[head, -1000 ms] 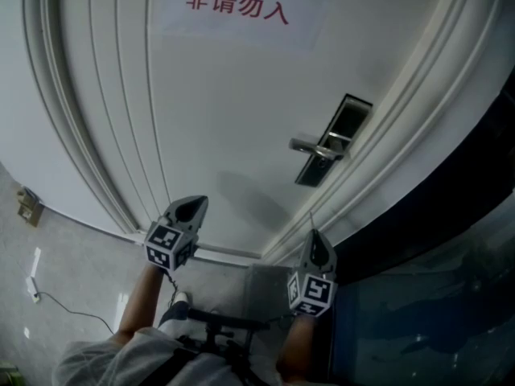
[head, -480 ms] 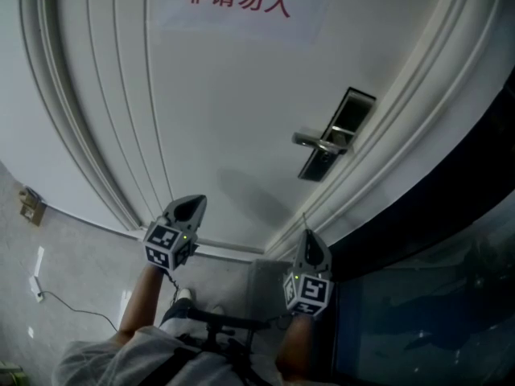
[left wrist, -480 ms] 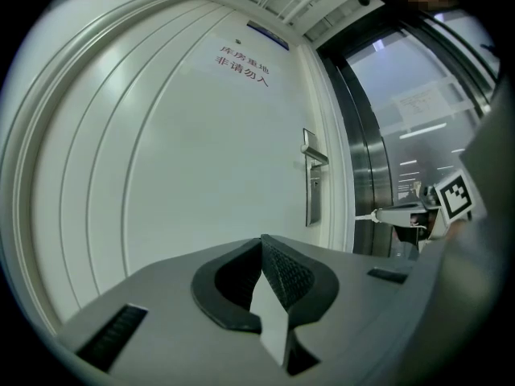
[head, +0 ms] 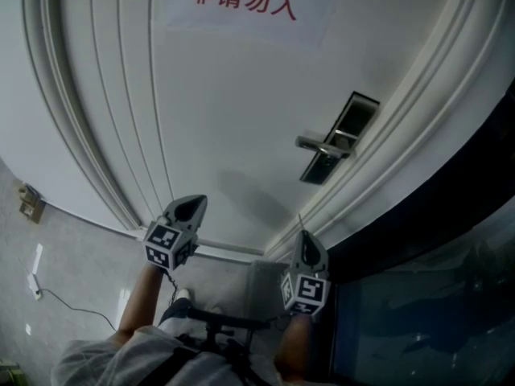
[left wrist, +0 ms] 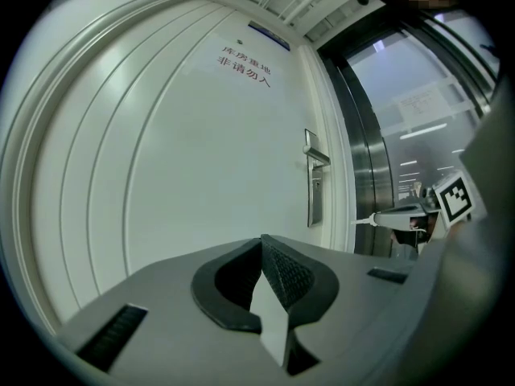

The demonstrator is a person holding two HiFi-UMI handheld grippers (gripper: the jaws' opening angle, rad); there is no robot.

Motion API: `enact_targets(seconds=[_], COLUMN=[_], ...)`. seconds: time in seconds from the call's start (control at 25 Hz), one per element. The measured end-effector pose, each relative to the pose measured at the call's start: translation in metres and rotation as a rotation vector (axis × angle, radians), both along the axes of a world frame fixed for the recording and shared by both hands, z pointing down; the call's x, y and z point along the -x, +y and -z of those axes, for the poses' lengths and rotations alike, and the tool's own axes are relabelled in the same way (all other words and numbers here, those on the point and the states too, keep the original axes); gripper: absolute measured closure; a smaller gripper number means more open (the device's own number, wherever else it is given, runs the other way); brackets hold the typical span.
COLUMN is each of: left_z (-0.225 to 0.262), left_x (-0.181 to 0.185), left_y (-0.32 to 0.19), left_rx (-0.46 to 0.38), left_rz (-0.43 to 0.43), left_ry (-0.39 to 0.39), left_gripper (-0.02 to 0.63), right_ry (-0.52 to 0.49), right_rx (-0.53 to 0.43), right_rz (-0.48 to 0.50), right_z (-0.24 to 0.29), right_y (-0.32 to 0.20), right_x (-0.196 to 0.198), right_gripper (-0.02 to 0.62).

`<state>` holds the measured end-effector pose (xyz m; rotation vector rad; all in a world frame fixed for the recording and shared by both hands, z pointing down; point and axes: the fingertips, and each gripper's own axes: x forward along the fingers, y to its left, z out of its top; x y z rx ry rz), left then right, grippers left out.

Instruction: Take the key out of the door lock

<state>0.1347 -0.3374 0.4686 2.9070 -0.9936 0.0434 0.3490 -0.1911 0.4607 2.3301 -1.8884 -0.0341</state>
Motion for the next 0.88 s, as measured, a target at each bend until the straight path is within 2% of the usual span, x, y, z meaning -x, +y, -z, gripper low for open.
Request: enact_targets(seconds=[0.64, 0.88], left_z=[-0.006, -0.005], left_x=[-0.007, -0.009], left_y=[-0.004, -0.007], left_rx=[0.012, 0.013], left_rz=[-0.006, -0.002], left_ry=[-0.006, -0.001], left_gripper=[0.598, 0.598], right_ry=[-0.004, 0.009], right_rx=[0.018, 0.031], right_rz=[0.009, 0.044], right_z=[-0.004, -0.006], right_y=[-0.007, -0.012], right_x=[-0.003, -0.002], right_gripper=[0.574, 0.574])
